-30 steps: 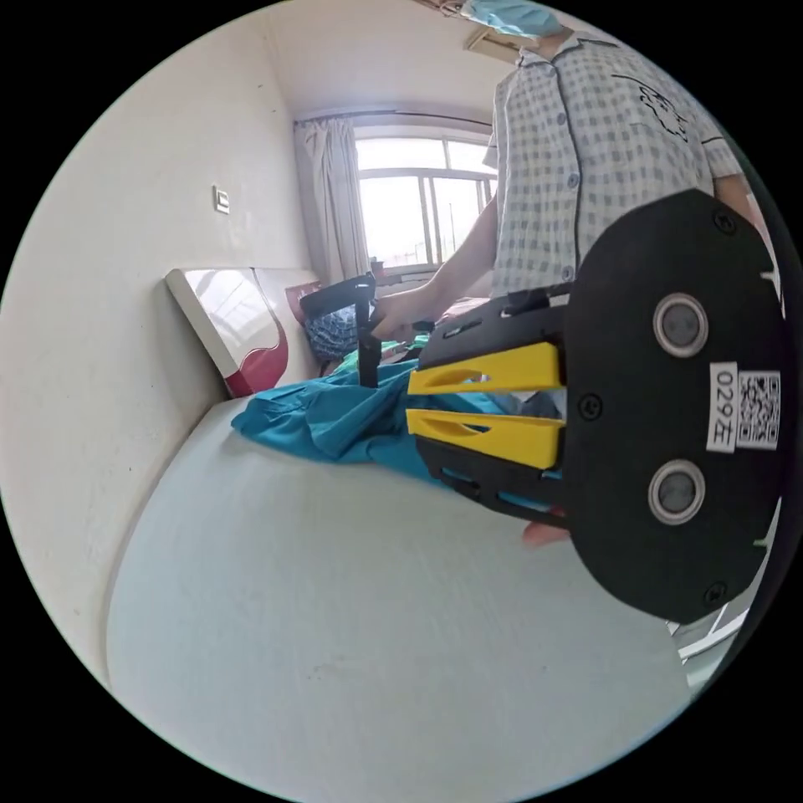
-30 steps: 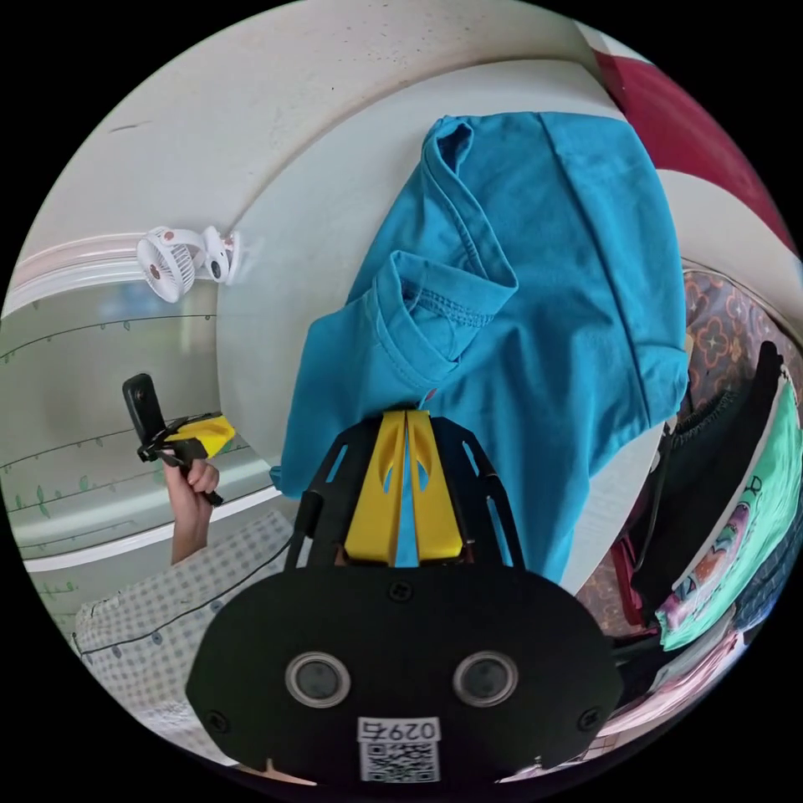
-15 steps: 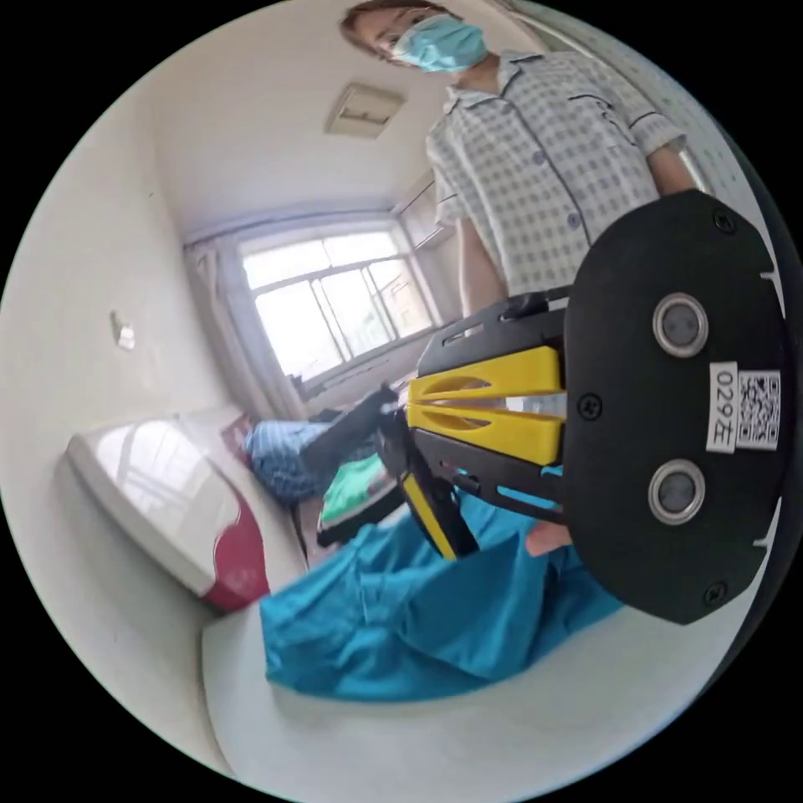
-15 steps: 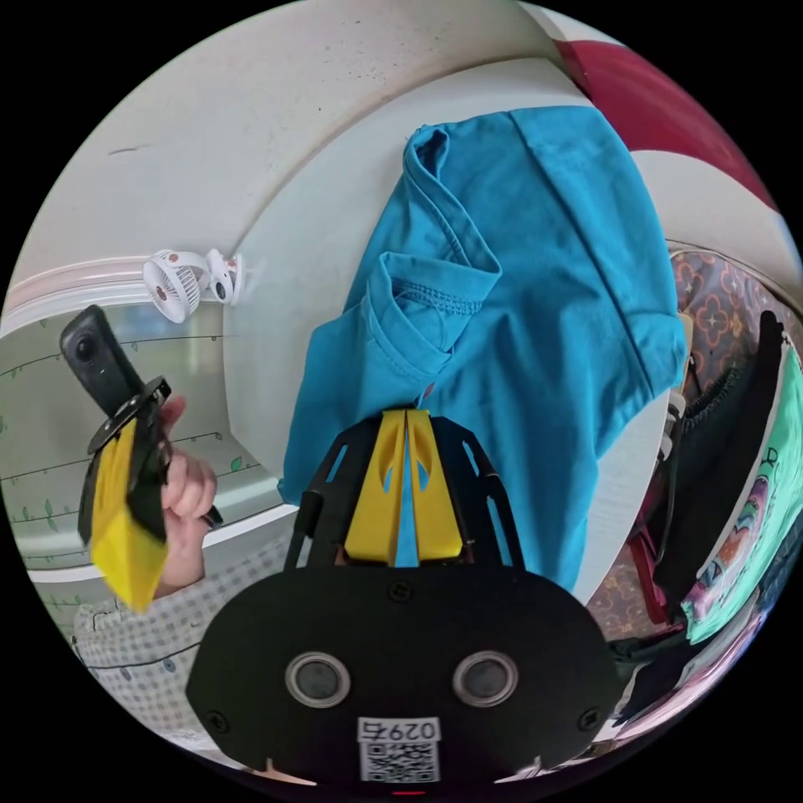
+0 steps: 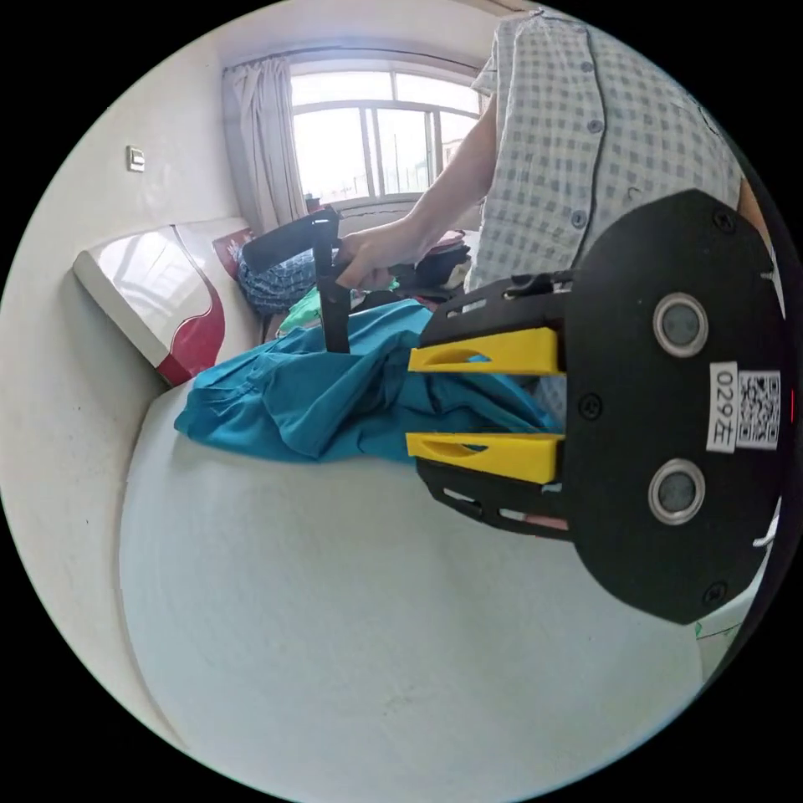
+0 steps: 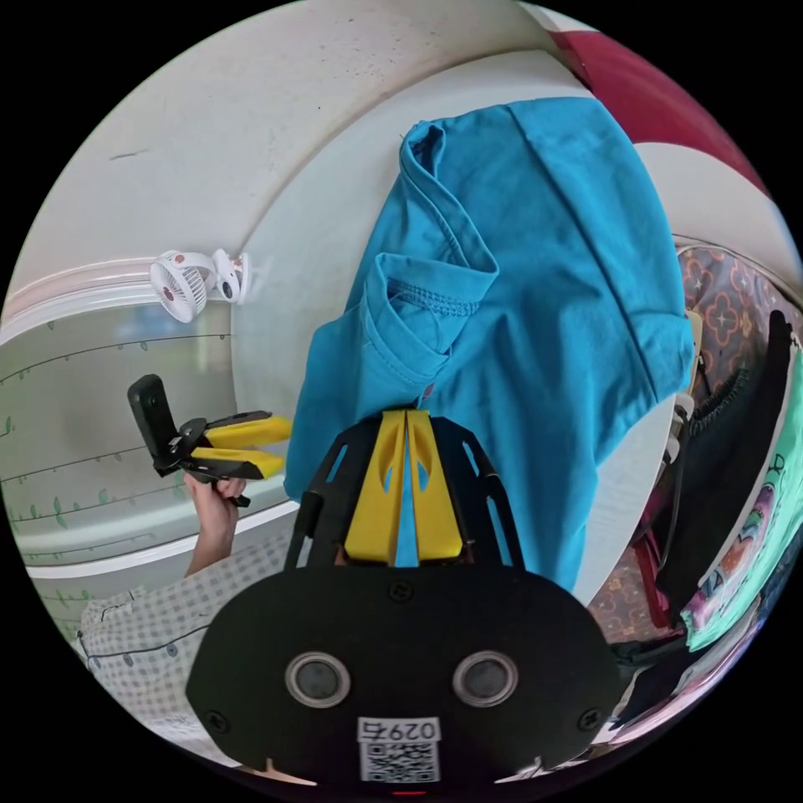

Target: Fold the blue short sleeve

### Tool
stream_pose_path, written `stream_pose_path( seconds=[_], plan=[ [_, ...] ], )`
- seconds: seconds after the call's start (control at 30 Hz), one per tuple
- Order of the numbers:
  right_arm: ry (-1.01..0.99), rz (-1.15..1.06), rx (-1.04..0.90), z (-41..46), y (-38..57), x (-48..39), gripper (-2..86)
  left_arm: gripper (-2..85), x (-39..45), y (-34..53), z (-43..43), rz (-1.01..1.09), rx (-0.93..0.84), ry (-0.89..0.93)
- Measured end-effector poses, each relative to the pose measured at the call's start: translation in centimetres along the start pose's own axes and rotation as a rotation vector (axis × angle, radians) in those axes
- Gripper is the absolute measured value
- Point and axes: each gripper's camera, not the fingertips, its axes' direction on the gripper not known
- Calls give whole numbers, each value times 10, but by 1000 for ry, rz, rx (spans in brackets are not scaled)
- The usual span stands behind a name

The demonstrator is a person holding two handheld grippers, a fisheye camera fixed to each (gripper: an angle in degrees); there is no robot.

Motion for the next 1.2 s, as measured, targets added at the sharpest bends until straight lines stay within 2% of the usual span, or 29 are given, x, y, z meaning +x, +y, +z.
stream_pose_path(
  seconds=[0.13,0.27,0.33,0.4,0.5,0.6,0.7,0.8,0.93,1.07,1.2],
  plan=[
    [2,7,17,1,2,1,-4,148,30,-40,35,87,-146,-59],
    [16,7,21,3,2,-1,-4,109,53,-56,47,147,-210,-107],
    [17,9,25,4,1,-2,-4,6,67,-48,29,174,-141,-270],
    [11,17,22,5,0,-1,-4,-4,65,-38,3,141,-64,-330],
    [7,15,8,7,-4,-2,-4,-9,33,-14,-55,18,60,-300],
    [-33,0,-44,19,-11,-6,-4,-9,-10,15,-103,-80,160,-150],
    [39,-29,-55,24,-14,-22,-4,-9,-41,44,-143,-221,231,-247],
    [155,-100,-80,31,-19,-45,-4,-9,-56,63,-170,-213,348,-105],
    [198,-122,-95,40,-24,-58,-4,-3,-48,43,-145,-147,224,-161],
    [156,-103,-74,43,-24,-55,-4,39,-44,6,-111,-65,144,-78],
    [113,-77,-56,48,-25,-54,-4,64,-47,-38,-62,-39,-92,-114]
  ],
)
